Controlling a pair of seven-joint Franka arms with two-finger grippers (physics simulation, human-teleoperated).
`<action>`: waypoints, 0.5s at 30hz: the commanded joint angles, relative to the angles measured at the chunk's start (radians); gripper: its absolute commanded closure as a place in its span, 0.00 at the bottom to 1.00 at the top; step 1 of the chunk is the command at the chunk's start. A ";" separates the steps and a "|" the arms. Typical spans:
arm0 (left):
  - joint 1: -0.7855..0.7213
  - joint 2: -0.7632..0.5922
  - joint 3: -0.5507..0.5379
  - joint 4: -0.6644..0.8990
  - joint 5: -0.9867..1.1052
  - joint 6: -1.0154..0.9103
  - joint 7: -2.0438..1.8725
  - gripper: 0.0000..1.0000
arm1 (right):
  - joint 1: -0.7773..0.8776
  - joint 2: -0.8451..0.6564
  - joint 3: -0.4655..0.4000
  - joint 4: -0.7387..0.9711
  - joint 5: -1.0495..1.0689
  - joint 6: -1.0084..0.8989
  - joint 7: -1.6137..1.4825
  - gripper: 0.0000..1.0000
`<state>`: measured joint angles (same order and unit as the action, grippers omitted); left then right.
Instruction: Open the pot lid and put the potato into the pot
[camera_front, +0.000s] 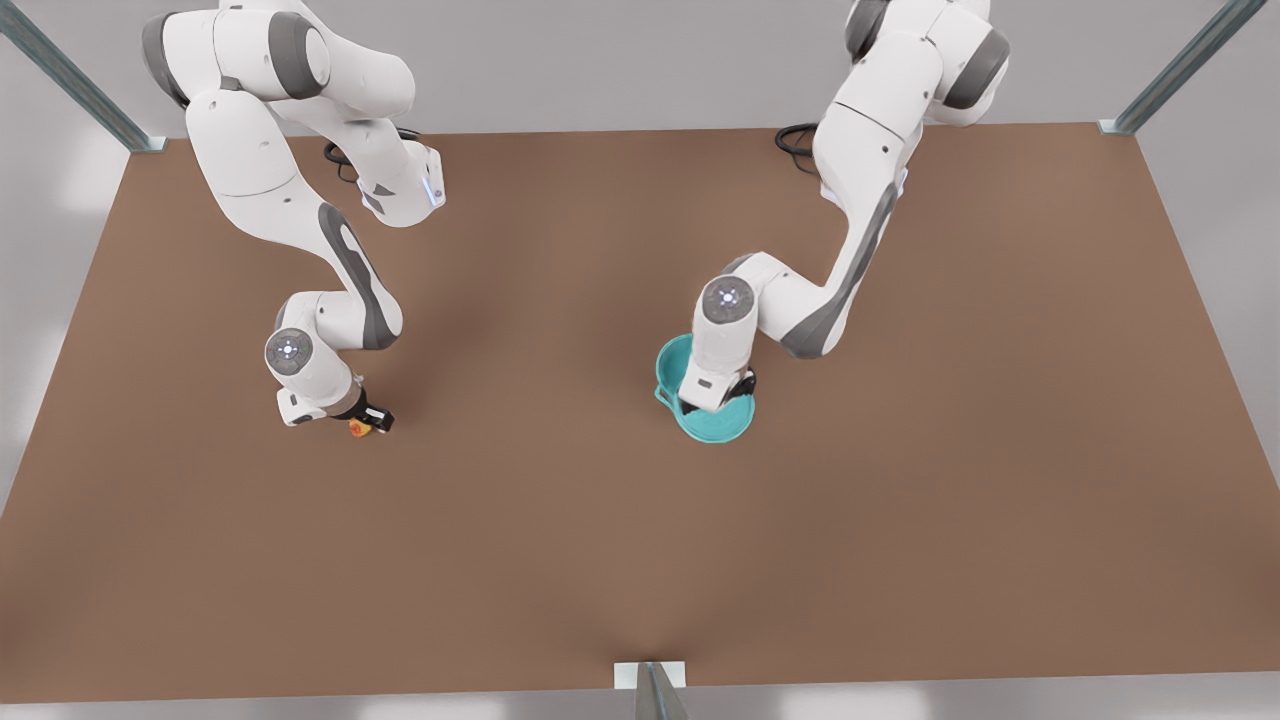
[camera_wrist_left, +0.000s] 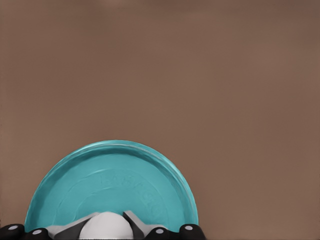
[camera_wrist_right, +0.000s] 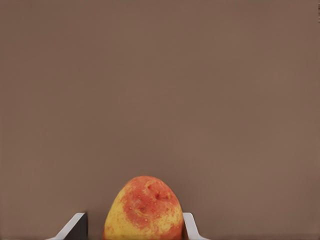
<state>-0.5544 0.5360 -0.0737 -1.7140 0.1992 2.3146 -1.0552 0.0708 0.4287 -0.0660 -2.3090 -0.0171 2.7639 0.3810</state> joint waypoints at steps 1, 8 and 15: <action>0.025 0.067 0.005 0.086 -0.009 -0.043 0.189 0.72 | 0.000 -0.002 0.000 0.000 0.000 0.000 0.022 0.23; 0.094 0.354 0.014 0.321 -0.010 0.104 0.250 0.00 | -0.006 -0.011 0.000 0.000 -0.001 -0.004 0.016 0.26; 0.422 -0.002 0.022 0.654 -0.044 -1.012 1.157 0.00 | -0.008 -0.010 0.000 0.000 -0.001 0.000 0.012 0.34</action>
<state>-0.1706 0.5675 -0.0536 -1.1136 0.1454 1.8890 -0.7541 0.0630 0.4198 -0.0660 -2.3090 -0.0190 2.7628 0.3910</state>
